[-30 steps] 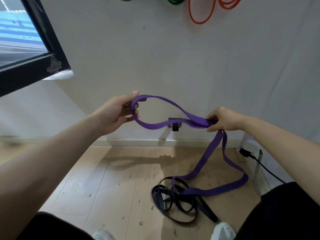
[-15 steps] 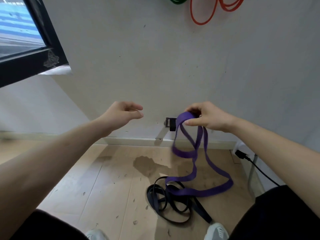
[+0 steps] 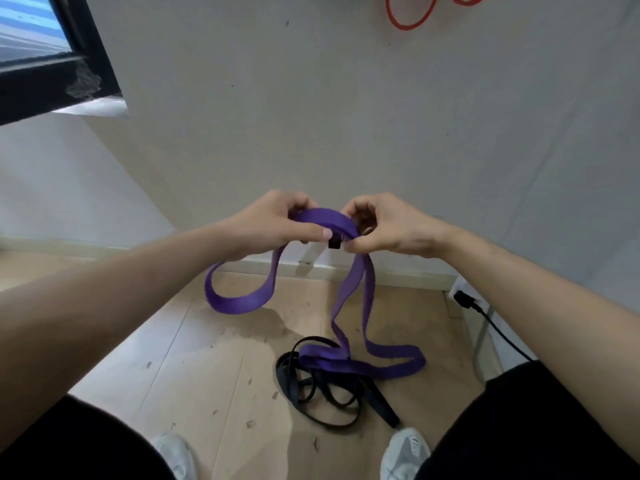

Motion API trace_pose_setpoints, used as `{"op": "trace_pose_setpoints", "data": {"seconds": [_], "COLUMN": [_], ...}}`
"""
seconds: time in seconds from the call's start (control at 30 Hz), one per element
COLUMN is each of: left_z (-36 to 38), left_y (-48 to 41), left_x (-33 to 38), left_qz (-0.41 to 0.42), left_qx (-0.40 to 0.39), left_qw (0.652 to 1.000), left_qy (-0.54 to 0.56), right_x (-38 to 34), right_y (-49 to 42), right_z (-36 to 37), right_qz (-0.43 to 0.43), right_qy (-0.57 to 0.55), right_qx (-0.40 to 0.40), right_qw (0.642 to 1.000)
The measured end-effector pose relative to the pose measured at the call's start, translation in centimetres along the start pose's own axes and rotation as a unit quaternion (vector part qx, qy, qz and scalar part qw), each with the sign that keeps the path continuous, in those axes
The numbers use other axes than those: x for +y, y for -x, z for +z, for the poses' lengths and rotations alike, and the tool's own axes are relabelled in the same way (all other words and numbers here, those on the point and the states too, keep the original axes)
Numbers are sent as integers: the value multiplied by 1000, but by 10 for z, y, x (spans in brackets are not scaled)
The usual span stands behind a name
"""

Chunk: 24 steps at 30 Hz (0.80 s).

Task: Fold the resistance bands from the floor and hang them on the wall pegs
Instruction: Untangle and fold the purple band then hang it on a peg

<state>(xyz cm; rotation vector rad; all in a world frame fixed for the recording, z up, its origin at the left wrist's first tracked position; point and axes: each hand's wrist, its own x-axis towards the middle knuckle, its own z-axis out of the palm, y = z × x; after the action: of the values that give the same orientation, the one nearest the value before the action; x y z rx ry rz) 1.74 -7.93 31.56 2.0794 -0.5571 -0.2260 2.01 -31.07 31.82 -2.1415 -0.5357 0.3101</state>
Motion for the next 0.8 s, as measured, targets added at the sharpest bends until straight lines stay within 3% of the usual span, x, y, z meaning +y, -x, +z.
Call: {"op": "trace_pose_setpoints", "data": {"seconds": [0.1, 0.2, 0.37, 0.57, 0.8], "left_z": [-1, -11, -41, -63, -71], "left_y": [1, 1, 4, 8, 15], "left_x": [10, 14, 14, -25, -48], "left_qz": [15, 26, 33, -19, -76], "left_qx": [19, 87, 196, 187, 112], "left_qw": [996, 981, 953, 972, 990], "left_qy": [86, 169, 230, 139, 32], "right_x": [13, 32, 51, 40, -5], "right_y": [-4, -8, -12, -3, 4], "right_z": [9, 21, 17, -14, -47], "right_qz": [25, 50, 85, 97, -49], "right_qy": [14, 58, 53, -39, -142], "right_qx": [-54, -103, -99, 4, 186], "right_qw": [998, 992, 990, 995, 971]}}
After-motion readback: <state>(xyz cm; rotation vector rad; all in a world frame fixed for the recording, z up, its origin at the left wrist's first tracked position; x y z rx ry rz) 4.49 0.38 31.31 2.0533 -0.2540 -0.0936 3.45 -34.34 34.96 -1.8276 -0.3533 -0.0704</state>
